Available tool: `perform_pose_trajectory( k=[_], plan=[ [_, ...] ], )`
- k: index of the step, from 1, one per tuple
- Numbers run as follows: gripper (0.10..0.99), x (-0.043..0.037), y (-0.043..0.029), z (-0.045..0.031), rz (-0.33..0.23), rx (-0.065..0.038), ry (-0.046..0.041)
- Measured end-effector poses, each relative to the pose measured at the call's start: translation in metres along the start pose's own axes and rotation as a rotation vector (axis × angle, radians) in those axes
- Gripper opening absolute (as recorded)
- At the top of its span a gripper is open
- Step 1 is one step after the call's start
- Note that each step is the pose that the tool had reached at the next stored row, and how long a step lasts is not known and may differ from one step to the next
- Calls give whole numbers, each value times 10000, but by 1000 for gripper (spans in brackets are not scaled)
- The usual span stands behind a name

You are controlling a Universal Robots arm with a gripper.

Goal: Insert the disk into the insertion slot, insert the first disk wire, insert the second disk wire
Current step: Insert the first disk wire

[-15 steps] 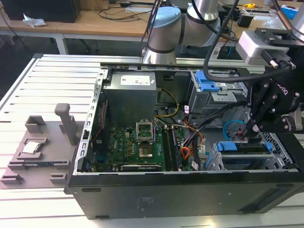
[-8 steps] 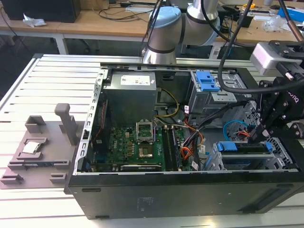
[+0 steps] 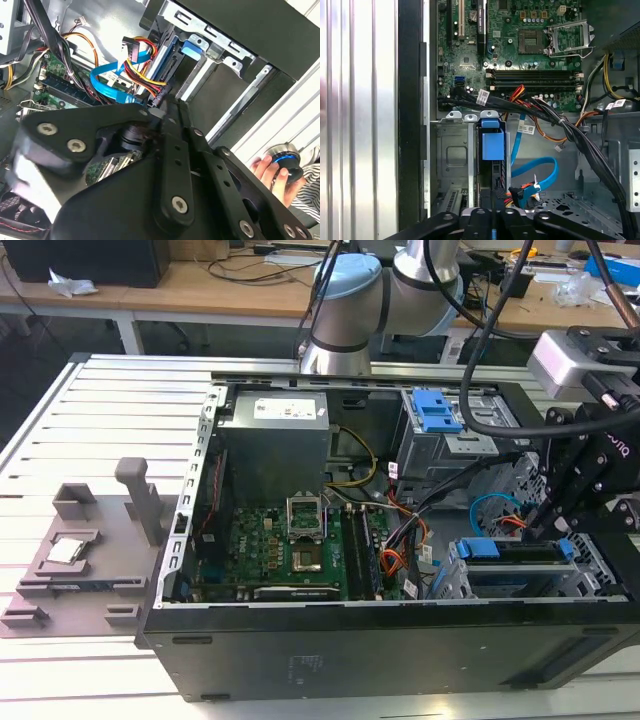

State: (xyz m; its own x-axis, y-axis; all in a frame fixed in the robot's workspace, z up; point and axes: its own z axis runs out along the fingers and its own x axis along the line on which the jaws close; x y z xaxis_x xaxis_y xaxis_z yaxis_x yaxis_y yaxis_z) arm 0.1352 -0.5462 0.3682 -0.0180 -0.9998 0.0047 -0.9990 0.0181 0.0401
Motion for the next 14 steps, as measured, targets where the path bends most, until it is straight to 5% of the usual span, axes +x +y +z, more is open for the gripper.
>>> perform_pose_trajectory(
  k=[2,8,10,14],
  plan=[
    [239,0,0,0,0,0,0],
    [255,0,0,2,0,1,0],
    [376,0,0,2,0,0,0],
    [376,-10,-2,57,0,0,-2]
  ],
)
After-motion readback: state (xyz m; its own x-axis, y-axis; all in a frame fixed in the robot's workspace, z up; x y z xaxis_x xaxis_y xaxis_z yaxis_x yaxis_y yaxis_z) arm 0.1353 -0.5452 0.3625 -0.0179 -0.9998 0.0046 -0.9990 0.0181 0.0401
